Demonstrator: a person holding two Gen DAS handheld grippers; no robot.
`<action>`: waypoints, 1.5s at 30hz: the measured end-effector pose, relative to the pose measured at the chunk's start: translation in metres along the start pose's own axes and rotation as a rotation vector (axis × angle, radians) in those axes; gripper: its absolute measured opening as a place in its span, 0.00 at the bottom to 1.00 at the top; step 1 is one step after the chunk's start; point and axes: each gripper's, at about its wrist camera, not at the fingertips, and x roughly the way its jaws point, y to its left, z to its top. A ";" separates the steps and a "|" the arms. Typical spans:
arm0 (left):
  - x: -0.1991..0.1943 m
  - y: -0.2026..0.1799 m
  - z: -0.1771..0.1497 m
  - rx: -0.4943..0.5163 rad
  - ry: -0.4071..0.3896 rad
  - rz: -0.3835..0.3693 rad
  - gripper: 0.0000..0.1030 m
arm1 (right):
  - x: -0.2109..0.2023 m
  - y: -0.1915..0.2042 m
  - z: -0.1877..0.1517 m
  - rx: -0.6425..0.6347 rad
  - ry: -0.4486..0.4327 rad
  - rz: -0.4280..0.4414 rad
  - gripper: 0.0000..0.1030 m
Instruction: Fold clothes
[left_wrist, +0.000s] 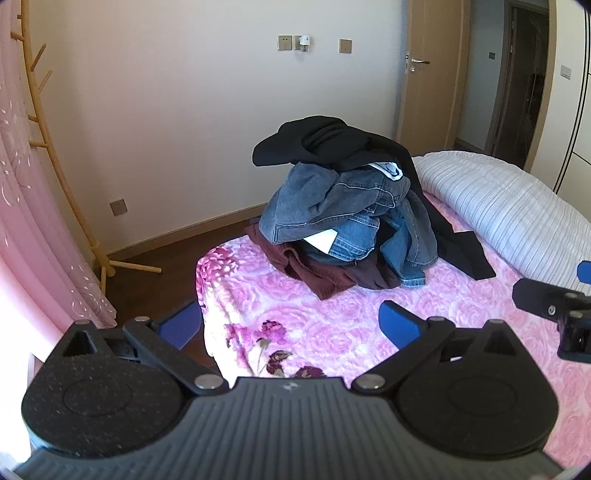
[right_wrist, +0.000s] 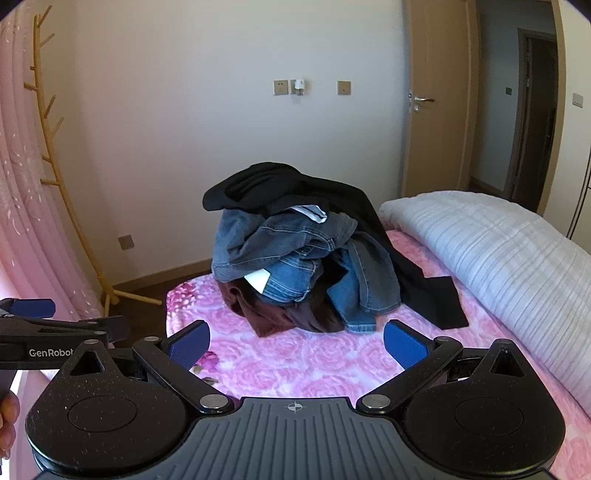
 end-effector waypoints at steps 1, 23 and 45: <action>0.001 0.000 0.000 -0.010 0.003 -0.003 0.98 | 0.000 0.001 0.000 -0.004 0.008 -0.001 1.00; 0.012 0.004 -0.017 -0.053 0.034 -0.019 0.98 | 0.009 0.011 0.002 -0.041 0.046 -0.016 1.00; 0.010 0.009 -0.023 -0.057 0.050 -0.012 0.98 | 0.015 0.015 -0.003 -0.036 0.058 -0.006 1.00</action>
